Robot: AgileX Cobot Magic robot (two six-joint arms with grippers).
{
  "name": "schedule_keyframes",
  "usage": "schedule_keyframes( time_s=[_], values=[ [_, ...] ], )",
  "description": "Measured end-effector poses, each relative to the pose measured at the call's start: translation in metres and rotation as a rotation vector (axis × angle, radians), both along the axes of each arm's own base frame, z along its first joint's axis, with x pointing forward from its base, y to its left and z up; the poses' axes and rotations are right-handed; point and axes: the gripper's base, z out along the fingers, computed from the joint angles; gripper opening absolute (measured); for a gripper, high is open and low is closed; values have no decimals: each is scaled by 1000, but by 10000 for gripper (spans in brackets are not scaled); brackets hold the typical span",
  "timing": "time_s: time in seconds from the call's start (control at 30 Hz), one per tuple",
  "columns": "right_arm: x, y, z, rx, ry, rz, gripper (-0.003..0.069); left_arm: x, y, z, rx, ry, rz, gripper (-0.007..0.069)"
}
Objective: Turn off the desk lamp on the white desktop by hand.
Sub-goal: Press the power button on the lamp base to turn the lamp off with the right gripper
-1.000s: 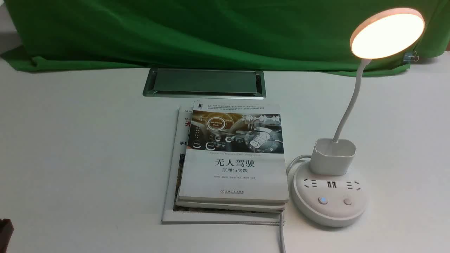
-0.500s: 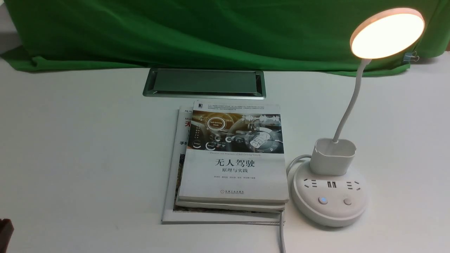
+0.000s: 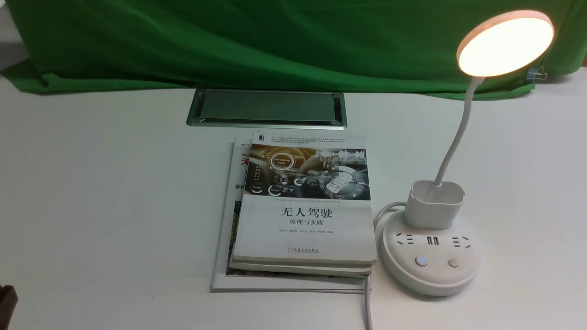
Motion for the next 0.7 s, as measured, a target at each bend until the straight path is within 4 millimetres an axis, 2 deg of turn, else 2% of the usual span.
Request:
schedule_keyframes(
  time_s=[0.03,0.1,0.23,0.33,0.47,0.57,0.6,0.63,0.7],
  values=[
    [0,0,0,0,0,0,56,0,0,0,0,0,0,20],
    [0,0,4,107,-28,-14,56,0,0,0,0,0,0,20],
    [1,-1,16,438,-128,-35,56,0,0,0,0,0,0,20],
    [1,-2,24,583,-202,-26,56,0,0,0,0,0,0,20],
    [0,-2,30,610,-259,-14,56,0,0,0,1,0,0,20],
    [0,-2,28,640,-232,-19,56,0,0,0,1,0,0,20],
    [2,-1,29,617,-147,-36,57,0,0,0,1,0,0,20],
    [2,-1,31,617,-149,-35,57,0,0,0,1,0,0,20],
    [5,1,51,511,-23,-51,55,0,0,0,1,0,0,20]
  ],
)
